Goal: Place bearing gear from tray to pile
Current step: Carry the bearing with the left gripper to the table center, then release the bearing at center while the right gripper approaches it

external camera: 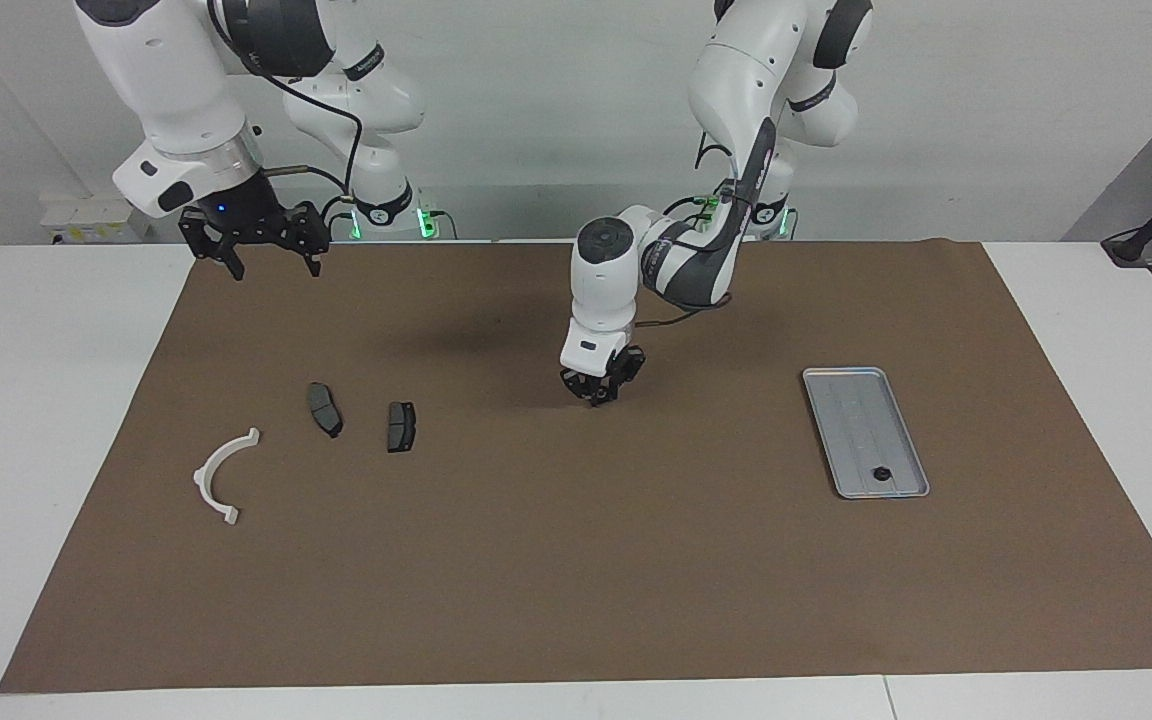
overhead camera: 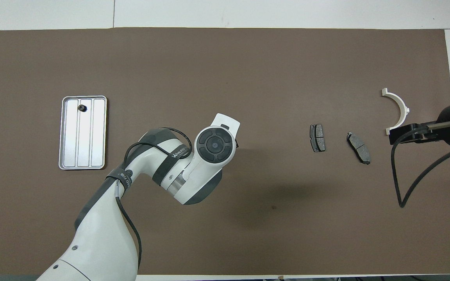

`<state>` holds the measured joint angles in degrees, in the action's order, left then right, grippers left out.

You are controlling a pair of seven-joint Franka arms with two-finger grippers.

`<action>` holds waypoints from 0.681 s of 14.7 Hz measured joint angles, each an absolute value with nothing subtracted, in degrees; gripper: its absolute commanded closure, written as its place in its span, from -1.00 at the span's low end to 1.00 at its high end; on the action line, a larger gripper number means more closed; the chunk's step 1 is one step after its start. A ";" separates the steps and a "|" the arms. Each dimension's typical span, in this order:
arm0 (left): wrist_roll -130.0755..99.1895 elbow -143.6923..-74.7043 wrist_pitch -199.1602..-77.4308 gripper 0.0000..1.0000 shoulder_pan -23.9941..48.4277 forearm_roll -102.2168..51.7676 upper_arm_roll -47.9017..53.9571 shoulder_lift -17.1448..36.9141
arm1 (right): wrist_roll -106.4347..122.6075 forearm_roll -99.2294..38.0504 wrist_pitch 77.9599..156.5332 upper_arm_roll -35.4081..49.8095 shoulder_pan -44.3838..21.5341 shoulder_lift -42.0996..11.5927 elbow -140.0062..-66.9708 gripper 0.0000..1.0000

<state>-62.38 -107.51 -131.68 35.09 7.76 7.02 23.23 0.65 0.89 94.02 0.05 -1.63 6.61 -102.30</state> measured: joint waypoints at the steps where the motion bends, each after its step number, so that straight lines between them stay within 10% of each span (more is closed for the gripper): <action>1: -62.39 -107.73 -131.95 1.00 35.12 7.85 7.00 23.11 | 0.65 0.89 94.76 0.05 -1.63 6.62 -102.60 -1.00; 2: -62.39 -107.78 -131.97 1.00 35.16 7.86 7.01 23.09 | 0.65 0.89 95.21 0.05 -1.63 6.62 -102.93 -1.00; 3: -62.39 -107.78 -132.00 0.34 35.17 7.88 7.01 23.09 | 0.65 0.89 95.68 0.05 -1.63 6.63 -103.26 -1.00; 4: -62.39 -107.79 -132.11 -0.84 35.17 7.88 7.01 23.09 | 0.65 0.89 96.13 0.06 -1.64 6.63 -103.52 -1.00; 10: -61.95 -105.65 -131.29 -1.00 34.69 8.26 5.55 22.73 | 0.65 0.89 97.06 0.20 -1.85 7.05 -104.70 -1.00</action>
<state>-61.95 -105.65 -131.29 34.69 8.26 5.55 22.73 0.65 0.89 97.06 0.20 -1.85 7.05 -104.70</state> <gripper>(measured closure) 0.167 0.000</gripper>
